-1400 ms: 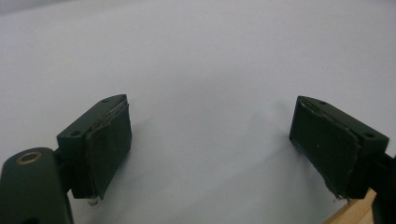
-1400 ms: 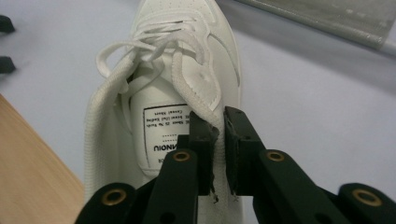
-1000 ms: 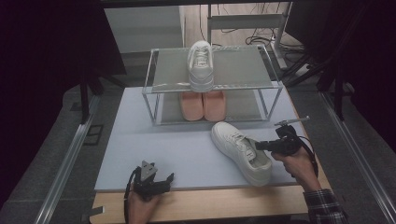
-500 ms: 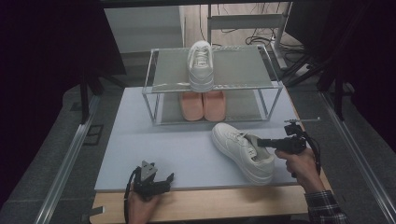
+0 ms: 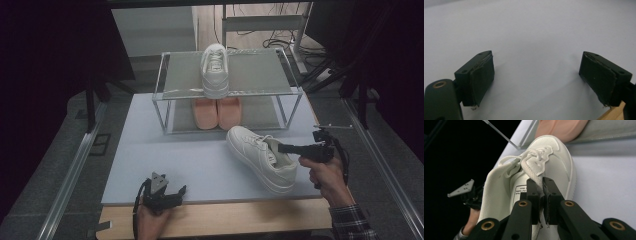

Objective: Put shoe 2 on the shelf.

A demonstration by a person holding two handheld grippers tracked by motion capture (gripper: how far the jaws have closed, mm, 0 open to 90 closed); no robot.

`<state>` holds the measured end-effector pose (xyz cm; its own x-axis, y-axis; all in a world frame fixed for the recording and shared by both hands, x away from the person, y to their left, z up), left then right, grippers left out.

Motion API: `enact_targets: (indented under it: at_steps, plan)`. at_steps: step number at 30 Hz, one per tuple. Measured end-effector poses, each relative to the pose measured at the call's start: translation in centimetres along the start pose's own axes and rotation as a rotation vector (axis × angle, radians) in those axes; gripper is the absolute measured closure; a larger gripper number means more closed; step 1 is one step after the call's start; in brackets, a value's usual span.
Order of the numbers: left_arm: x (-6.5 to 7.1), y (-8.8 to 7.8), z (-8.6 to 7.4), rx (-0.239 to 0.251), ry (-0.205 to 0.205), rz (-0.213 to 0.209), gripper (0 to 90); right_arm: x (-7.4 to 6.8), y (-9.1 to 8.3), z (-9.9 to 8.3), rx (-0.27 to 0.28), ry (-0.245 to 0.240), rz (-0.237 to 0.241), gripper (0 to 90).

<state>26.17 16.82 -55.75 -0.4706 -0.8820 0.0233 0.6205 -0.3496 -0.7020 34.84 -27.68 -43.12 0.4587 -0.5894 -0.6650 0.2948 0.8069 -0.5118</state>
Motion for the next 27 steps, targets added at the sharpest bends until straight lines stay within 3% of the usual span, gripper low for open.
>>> enact_targets:
  at_steps: [18, 27]
  plan:
    - [0.0, 0.0, 0.0, 0.0, 0.003, 0.0, 12.9, -2.5, -2.5, 1.7, 0.073, 0.036, 0.079, 85.0]
    - [0.0, 0.0, 0.0, 0.001, 0.002, 0.001, 12.9, -3.8, -3.9, 2.8, 0.119, 0.045, 0.095, 85.2]
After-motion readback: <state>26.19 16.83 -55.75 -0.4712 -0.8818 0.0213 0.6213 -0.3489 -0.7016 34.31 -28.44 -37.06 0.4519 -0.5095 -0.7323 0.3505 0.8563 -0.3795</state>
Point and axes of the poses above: each handheld gripper's, and its own axes: y roughly forward along the jaws, z roughly out of its top, x roughly to its right, the point moved 3 cm from there along y, roughly forward along the jaws, and after that the axes turned 7 degrees about -x, right-handed, at the moved point
